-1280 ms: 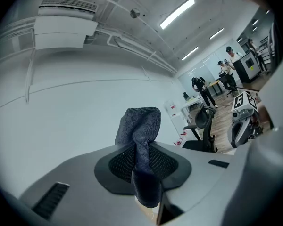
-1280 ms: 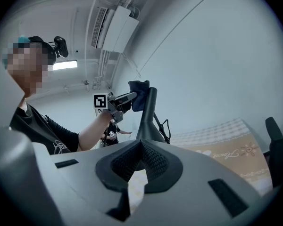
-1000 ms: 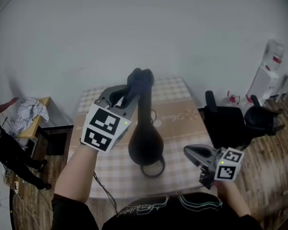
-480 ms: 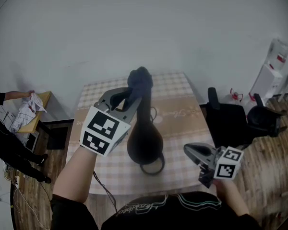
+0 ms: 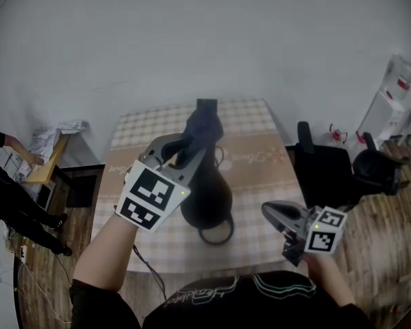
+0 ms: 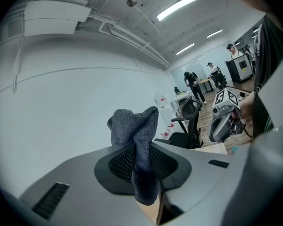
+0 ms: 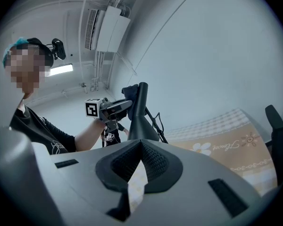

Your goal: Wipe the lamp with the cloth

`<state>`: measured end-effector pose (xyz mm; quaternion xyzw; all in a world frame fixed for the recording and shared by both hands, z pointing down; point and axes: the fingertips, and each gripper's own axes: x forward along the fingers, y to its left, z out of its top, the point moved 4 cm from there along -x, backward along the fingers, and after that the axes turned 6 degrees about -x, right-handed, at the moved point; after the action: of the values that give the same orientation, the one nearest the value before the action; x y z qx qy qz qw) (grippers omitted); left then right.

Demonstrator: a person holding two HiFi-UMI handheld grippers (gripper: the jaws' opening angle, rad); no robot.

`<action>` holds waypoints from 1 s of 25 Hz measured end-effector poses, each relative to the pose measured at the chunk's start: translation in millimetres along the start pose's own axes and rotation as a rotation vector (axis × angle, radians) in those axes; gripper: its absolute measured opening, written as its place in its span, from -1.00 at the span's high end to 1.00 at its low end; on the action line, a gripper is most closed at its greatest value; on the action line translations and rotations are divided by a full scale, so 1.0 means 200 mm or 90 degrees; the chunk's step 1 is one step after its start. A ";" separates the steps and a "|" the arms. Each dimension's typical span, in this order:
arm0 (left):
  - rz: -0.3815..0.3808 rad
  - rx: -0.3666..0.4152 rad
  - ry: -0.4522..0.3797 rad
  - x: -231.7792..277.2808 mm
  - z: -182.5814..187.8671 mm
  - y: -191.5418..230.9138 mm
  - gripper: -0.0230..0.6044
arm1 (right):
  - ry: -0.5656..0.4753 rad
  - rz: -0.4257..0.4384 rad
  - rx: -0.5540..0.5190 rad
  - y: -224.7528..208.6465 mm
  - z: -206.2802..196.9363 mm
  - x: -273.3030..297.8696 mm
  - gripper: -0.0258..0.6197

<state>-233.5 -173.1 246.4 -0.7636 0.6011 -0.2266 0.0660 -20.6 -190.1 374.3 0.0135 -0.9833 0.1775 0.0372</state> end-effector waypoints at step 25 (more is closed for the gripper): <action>-0.079 -0.001 0.125 -0.12 -0.38 -0.46 0.70 | 0.015 0.048 0.083 0.09 -0.26 0.01 0.89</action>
<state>-188.2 -112.4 340.9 -0.7736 0.5562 -0.3034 -0.0082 -20.3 -155.5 418.0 -0.0231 -0.9689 0.2428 0.0412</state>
